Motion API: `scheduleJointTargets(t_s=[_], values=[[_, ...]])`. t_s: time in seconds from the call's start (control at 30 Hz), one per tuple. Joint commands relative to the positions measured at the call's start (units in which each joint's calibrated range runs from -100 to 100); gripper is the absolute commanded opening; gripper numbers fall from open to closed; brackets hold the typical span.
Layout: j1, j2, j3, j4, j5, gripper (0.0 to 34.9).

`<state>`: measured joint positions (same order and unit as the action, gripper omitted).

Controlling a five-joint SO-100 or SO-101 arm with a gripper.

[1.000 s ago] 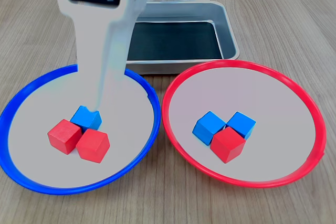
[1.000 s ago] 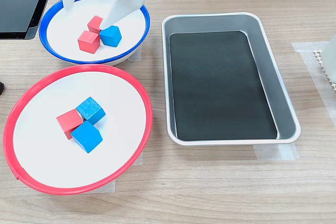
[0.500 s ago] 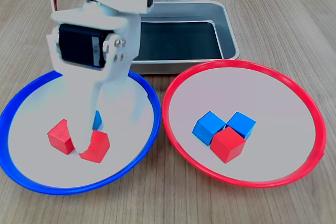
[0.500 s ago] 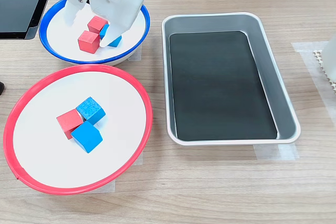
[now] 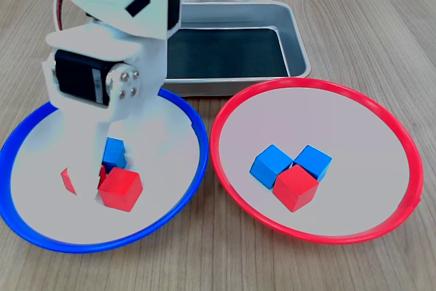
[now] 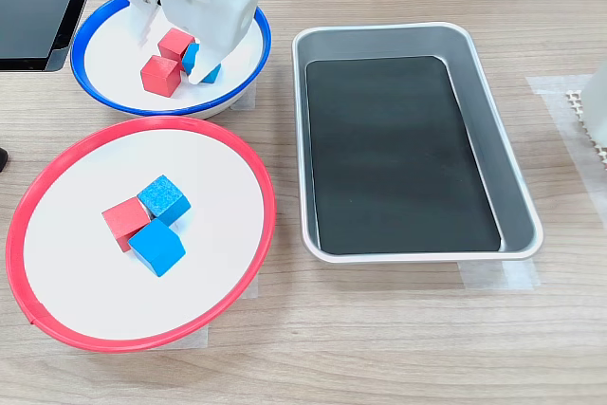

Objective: Relocate any misplaced blocks to their matching dishes.

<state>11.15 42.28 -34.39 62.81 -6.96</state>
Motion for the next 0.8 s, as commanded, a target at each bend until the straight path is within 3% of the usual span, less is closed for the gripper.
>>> scheduleJointTargets(t_s=[0.0,0.57,0.77], values=[[0.10,0.23,-3.52,0.71,-0.34,19.9],[-0.75,6.12,-13.72,3.68,-0.83,18.9],[-0.84,6.97,-14.27,3.85,-0.83,16.2]])
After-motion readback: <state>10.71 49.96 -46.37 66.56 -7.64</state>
